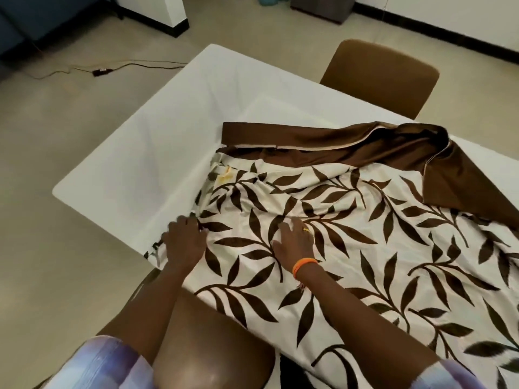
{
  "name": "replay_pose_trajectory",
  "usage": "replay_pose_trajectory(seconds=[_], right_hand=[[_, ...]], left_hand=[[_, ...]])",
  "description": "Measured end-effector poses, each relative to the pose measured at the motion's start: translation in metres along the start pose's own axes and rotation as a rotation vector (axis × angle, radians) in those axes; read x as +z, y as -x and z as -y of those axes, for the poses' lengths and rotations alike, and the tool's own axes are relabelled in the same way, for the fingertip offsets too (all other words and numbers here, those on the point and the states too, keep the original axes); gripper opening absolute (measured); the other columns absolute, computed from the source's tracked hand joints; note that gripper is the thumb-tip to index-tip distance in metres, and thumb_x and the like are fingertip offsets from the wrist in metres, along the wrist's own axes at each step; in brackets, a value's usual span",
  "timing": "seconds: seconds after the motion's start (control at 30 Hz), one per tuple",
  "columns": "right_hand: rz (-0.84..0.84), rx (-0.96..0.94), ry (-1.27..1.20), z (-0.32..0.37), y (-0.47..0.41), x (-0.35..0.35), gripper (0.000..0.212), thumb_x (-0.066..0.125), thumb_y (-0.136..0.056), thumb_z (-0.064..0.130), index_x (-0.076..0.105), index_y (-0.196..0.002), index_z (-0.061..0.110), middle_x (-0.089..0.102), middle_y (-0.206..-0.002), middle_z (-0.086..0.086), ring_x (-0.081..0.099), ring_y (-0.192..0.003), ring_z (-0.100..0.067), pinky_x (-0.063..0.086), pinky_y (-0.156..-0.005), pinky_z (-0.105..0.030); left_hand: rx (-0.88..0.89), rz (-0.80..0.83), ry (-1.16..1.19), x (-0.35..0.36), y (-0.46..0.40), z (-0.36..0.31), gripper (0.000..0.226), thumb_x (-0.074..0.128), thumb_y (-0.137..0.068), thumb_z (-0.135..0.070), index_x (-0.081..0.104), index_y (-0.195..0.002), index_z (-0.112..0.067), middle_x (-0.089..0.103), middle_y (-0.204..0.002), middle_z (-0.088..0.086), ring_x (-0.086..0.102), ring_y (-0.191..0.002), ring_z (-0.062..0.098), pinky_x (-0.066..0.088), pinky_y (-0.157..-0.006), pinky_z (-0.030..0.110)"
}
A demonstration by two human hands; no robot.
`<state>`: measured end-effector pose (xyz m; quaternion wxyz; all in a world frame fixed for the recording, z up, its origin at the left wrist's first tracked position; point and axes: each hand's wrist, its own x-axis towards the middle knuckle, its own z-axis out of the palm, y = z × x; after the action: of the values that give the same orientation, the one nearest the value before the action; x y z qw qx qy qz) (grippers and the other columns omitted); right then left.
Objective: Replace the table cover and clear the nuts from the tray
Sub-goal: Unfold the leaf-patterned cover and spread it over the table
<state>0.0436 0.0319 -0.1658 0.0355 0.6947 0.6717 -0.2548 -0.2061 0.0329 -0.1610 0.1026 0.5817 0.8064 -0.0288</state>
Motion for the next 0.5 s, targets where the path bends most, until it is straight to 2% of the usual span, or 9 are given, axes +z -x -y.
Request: replay_pose_trajectory(seconds=[0.13,0.23,0.3,0.37,0.43,0.5], right_hand=[[0.011,0.030,-0.086,0.021,0.010,0.000,0.041,0.057,-0.090,0.038,0.051,-0.127,0.021,0.032,-0.145,-0.009,0.038,-0.131,-0.033,0.037,-0.106,-0.047],[-0.028,-0.001,-0.201,0.040,0.015,-0.001,0.034,0.060,-0.088,0.036,0.060,-0.116,0.017,0.049,-0.127,-0.008,0.052,-0.114,-0.028,0.045,-0.097,-0.040],[-0.047,-0.002,-0.343,0.054,0.019,-0.001,0.028,0.061,-0.088,0.036,0.064,-0.105,0.014,0.060,-0.112,-0.006,0.058,-0.104,-0.022,0.049,-0.090,-0.036],[-0.008,0.085,-0.668,0.071,0.025,-0.004,0.031,0.061,-0.088,0.043,0.065,-0.099,0.014,0.067,-0.098,-0.004,0.063,-0.092,-0.017,0.056,-0.082,-0.038],[0.132,0.208,-1.061,0.086,0.028,-0.008,0.044,0.062,-0.084,0.056,0.065,-0.099,0.014,0.071,-0.093,-0.006,0.069,-0.087,-0.018,0.061,-0.073,-0.039],[0.131,0.212,-1.200,0.093,0.031,-0.007,0.046,0.067,-0.080,0.054,0.063,-0.088,0.009,0.070,-0.085,-0.009,0.068,-0.082,-0.022,0.058,-0.072,-0.037]], left_hand=[[0.042,-0.076,0.002,-0.012,0.011,-0.007,0.024,0.051,-0.095,-0.023,0.067,-0.109,-0.014,0.062,-0.110,0.008,0.057,-0.097,0.029,0.044,-0.076,0.042],[0.111,-0.094,-0.016,-0.018,0.016,-0.007,0.022,0.049,-0.093,-0.015,0.070,-0.099,-0.017,0.068,-0.090,0.005,0.064,-0.091,0.028,0.049,-0.071,0.041],[0.159,-0.099,0.171,-0.018,0.019,-0.007,0.018,0.051,-0.093,-0.016,0.069,-0.094,-0.014,0.068,-0.085,0.005,0.065,-0.089,0.026,0.051,-0.072,0.040],[0.236,-0.072,0.416,-0.017,0.034,-0.014,0.020,0.049,-0.096,-0.020,0.067,-0.093,-0.011,0.066,-0.086,0.004,0.063,-0.082,0.022,0.051,-0.071,0.037],[0.308,0.043,0.669,-0.021,0.052,-0.028,0.017,0.047,-0.098,-0.022,0.062,-0.102,-0.016,0.066,-0.089,-0.001,0.062,-0.080,0.015,0.052,-0.070,0.033],[0.359,0.197,0.822,-0.024,0.066,-0.038,0.018,0.046,-0.098,-0.020,0.060,-0.109,-0.018,0.066,-0.095,-0.003,0.063,-0.083,0.010,0.054,-0.071,0.028]])
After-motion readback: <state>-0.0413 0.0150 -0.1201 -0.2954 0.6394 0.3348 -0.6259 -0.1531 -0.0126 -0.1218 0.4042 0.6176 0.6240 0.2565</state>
